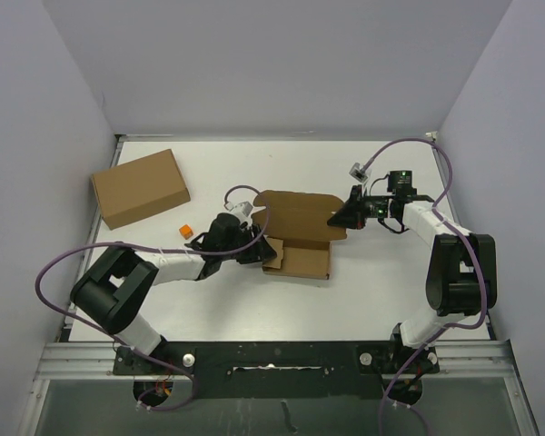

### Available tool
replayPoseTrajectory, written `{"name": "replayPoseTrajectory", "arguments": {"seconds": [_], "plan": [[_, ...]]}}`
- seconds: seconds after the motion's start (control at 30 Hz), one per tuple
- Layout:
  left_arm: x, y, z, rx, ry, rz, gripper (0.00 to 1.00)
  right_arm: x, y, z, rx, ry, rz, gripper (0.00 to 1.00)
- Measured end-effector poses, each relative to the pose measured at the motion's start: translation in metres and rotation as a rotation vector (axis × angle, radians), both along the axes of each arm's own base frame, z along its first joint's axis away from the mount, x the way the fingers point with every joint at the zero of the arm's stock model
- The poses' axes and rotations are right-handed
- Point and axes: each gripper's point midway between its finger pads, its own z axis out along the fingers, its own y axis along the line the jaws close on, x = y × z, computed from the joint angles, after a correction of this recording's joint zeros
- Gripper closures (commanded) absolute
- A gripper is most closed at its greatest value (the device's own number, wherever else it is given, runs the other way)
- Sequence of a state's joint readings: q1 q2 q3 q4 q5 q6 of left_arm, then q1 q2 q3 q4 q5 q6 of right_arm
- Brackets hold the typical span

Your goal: Fold the paper box

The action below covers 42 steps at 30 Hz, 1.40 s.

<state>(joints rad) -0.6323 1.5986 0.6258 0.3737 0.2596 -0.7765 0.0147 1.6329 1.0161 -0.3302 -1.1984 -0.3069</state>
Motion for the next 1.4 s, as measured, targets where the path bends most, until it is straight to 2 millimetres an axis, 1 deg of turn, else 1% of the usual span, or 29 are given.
{"name": "replayPoseTrajectory", "arguments": {"seconds": [0.17, 0.27, 0.57, 0.63, 0.7, 0.73, 0.9, 1.0, 1.07, 1.1, 1.13, 1.27, 1.33, 1.4], "plan": [[0.002, -0.001, -0.003, 0.145, -0.006, 0.022, 0.61, 0.000, 0.000, 0.000, -0.001, 0.000, -0.001, 1.00], [0.001, 0.004, -0.007, 0.223, -0.008, 0.036, 0.67, 0.000, 0.000, 0.000, -0.001, 0.000, 0.001, 1.00], [0.002, 0.015, -0.009, 0.364, -0.028, 0.058, 0.80, -0.002, 0.004, 0.000, 0.000, 0.000, 0.011, 1.00], [0.002, 0.017, -0.009, 0.390, -0.034, 0.060, 0.88, -0.002, 0.004, 0.000, 0.000, 0.000, 0.013, 1.00], [0.002, 0.019, -0.009, 0.415, -0.039, 0.062, 0.99, -0.002, 0.004, 0.000, 0.000, 0.000, 0.013, 1.00], [0.002, 0.021, -0.010, 0.429, -0.042, 0.065, 1.00, -0.002, 0.004, 0.000, 0.000, 0.000, 0.013, 1.00], [0.003, 0.027, -0.008, 0.492, -0.062, 0.070, 1.00, -0.004, 0.007, 0.001, 0.004, 0.000, 0.023, 1.00], [0.003, 0.028, -0.004, 0.544, -0.085, 0.072, 1.00, -0.005, 0.008, 0.001, 0.005, 0.000, 0.028, 1.00], [0.003, 0.028, -0.001, 0.573, -0.101, 0.066, 0.85, -0.005, 0.008, 0.001, 0.005, 0.000, 0.028, 1.00], [0.003, 0.028, 0.000, 0.584, -0.106, 0.064, 0.82, -0.005, 0.009, 0.001, 0.005, 0.000, 0.029, 1.00], [0.003, 0.027, -0.001, 0.596, -0.112, 0.060, 0.81, -0.005, 0.008, 0.001, 0.005, 0.000, 0.028, 1.00], [0.005, 0.024, -0.003, 0.614, -0.121, 0.048, 0.82, -0.005, 0.009, 0.001, 0.005, 0.000, 0.030, 1.00], [0.006, 0.023, -0.004, 0.620, -0.123, 0.047, 0.93, -0.005, 0.009, 0.001, 0.005, 0.000, 0.031, 1.00], [0.008, 0.023, -0.005, 0.630, -0.125, 0.048, 0.96, -0.006, 0.011, 0.001, 0.004, -0.001, 0.035, 1.00]]}}
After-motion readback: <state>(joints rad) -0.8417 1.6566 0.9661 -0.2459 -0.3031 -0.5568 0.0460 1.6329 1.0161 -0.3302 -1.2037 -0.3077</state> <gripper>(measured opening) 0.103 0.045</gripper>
